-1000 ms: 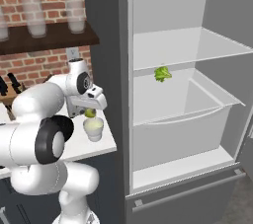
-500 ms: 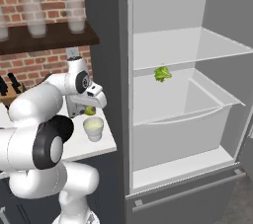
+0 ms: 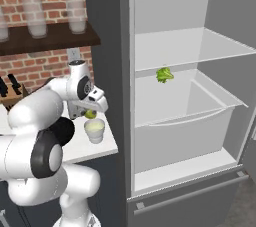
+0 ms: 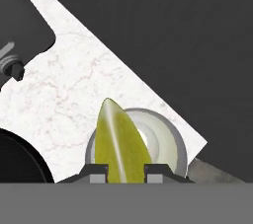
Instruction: Grab a lemon wedge from the fridge and one ice cube from the ice bowl, and put them in the glass of lemonade.
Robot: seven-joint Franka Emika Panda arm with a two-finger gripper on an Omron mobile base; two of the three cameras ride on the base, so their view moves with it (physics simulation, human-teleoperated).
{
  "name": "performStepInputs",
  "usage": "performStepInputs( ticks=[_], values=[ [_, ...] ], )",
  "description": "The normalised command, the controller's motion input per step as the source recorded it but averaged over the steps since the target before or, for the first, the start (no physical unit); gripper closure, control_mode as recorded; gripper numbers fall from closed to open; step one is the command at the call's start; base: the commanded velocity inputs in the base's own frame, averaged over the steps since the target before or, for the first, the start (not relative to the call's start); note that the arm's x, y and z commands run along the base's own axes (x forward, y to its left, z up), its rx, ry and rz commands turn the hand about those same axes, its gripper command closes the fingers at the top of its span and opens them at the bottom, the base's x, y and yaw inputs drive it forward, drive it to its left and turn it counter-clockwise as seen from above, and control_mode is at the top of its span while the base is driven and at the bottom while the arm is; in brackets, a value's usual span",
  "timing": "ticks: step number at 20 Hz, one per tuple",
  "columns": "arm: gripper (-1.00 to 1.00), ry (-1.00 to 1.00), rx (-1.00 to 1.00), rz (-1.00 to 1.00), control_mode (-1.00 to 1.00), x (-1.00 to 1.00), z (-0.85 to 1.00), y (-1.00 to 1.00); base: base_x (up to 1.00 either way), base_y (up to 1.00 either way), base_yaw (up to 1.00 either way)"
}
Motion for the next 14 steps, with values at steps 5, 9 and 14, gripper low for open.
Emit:
performStepInputs(
  ticks=[5,9,14],
  values=[
    [1.0,0.0,0.01,0.0,-1.0,-0.08,-0.01,-0.05,0.0,0.0,0.0],
    [1.0,0.0,0.0,0.0,-1.0,0.07,0.0,-0.01,0.0,0.0,0.0],
    [1.0,0.0,0.0,0.0,-1.0,0.08,-0.2,0.0,0.0,0.0,0.0]
  ],
)
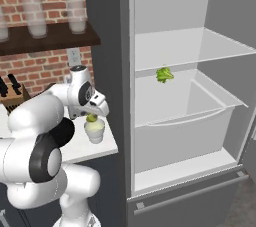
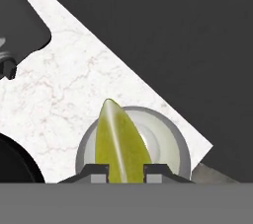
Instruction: Grab a lemon wedge from the fridge and one ice cube from the ice bowl, and put them in the glass of lemonade.
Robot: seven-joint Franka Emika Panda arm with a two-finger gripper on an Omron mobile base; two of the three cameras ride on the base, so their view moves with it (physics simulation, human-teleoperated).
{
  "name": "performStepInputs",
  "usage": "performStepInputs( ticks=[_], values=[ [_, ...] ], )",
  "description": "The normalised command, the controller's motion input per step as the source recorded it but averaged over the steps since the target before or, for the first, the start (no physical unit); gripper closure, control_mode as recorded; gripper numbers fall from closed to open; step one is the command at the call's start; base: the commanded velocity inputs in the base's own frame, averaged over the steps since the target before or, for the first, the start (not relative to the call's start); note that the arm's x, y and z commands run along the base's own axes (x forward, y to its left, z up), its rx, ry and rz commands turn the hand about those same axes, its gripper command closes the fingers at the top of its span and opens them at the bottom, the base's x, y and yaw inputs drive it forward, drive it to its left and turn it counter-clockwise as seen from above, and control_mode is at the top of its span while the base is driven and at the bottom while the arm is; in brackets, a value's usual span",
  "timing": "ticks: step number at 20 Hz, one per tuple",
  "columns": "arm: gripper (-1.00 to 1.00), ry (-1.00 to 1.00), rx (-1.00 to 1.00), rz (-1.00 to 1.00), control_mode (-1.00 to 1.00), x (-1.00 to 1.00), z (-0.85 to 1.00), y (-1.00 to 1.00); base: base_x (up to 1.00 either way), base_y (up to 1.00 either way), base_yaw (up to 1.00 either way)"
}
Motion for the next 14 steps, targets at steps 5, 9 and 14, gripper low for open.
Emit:
performStepInputs(
  ticks=[5,9,14],
  values=[
    [1.0,0.0,0.0,0.0,-1.0,-0.01,-0.06,0.0,0.0,0.0,0.0],
    [1.0,0.0,0.0,-0.01,-1.0,0.0,0.0,-0.05,0.0,0.0,0.0],
    [-1.0,0.0,0.0,0.0,-1.0,0.0,0.0,0.0,0.0,0.0,0.0]
  ],
)
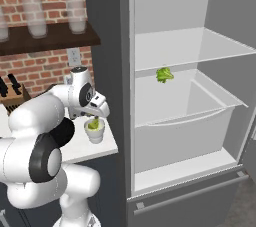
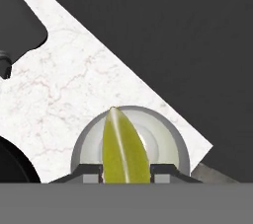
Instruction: Grab a lemon wedge from the fridge and one ice cube from the ice bowl, and put them in the glass of lemonade.
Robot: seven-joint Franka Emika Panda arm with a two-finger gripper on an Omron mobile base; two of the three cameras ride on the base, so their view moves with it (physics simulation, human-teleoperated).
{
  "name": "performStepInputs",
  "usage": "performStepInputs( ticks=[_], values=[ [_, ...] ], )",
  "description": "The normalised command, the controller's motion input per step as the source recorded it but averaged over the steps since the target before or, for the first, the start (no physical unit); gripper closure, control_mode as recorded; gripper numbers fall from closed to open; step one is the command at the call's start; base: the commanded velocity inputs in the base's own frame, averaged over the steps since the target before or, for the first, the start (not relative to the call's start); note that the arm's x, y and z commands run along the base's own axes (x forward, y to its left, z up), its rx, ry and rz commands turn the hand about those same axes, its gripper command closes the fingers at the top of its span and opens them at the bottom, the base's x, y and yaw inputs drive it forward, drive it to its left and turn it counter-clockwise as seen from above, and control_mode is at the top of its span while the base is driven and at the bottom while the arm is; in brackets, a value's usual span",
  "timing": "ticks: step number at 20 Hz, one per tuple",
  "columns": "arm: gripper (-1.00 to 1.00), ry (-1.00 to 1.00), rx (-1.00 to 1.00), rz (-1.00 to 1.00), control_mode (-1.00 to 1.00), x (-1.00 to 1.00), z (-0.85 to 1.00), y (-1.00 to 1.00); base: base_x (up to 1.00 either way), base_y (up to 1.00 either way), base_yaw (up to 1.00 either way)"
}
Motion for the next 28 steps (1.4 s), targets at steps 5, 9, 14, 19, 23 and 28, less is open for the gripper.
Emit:
performStepInputs(
  ticks=[5,9,14,19,23,28],
  values=[
    [-1.0,0.0,0.0,0.0,-1.0,0.0,0.0,0.0,0.0,0.0,0.0],
    [-1.0,0.0,0.0,0.0,-1.0,-0.06,0.0,0.0,0.0,0.0,0.0],
    [-1.0,-0.03,0.0,0.01,-1.0,-0.16,0.2,0.0,0.0,0.0,0.0],
    [-1.0,-0.09,0.01,0.05,-1.0,-0.23,0.34,0.01,0.0,0.0,0.0],
    [-1.0,-0.12,0.02,0.11,-1.0,-0.37,0.39,0.12,0.0,0.0,0.0],
    [-1.0,-0.04,0.01,0.23,-1.0,-0.46,0.45,0.33,0.0,0.0,0.0]
  ],
)
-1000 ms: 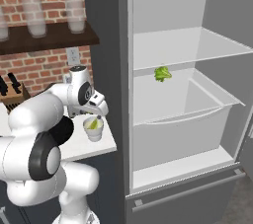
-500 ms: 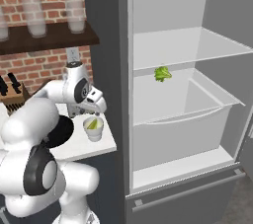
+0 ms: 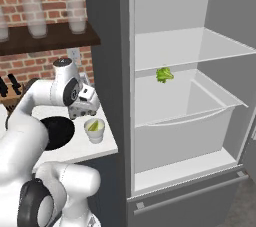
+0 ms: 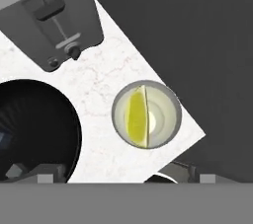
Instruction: Grab a lemon wedge from the fridge and one ice cube from the ice bowl, and put them in the glass of lemonade.
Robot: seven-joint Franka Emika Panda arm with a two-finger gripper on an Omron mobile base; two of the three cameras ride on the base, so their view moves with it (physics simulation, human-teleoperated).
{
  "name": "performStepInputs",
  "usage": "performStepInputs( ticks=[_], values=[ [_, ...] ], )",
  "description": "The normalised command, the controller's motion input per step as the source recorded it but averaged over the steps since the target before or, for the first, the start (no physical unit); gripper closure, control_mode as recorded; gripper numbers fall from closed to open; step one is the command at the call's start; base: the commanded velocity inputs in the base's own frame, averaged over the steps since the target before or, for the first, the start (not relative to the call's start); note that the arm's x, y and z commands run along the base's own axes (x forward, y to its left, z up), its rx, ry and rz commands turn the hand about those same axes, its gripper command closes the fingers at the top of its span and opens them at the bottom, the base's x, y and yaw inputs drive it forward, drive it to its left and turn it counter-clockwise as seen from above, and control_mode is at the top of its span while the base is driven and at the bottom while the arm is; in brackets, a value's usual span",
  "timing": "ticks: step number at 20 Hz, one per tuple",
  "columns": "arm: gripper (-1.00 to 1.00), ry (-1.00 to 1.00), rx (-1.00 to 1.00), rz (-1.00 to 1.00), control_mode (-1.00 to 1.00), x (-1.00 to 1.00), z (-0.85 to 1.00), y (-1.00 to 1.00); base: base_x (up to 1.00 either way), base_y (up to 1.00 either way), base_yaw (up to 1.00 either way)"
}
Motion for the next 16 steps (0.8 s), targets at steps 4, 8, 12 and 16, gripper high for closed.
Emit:
performStepInputs(
  ticks=[4,8,12,16],
  values=[
    [-1.0,0.0,0.0,0.32,-1.0,-0.47,0.25,0.51,0.0,0.0,0.0],
    [-1.0,0.13,0.0,0.4,-1.0,-0.47,0.0,0.91,0.0,0.0,0.0],
    [-1.0,0.32,-0.03,0.39,-1.0,-0.04,0.0,1.0,0.0,0.0,0.0],
    [-1.0,0.29,-0.12,0.17,-1.0,0.0,-0.01,0.83,0.0,0.0,0.0]
  ],
)
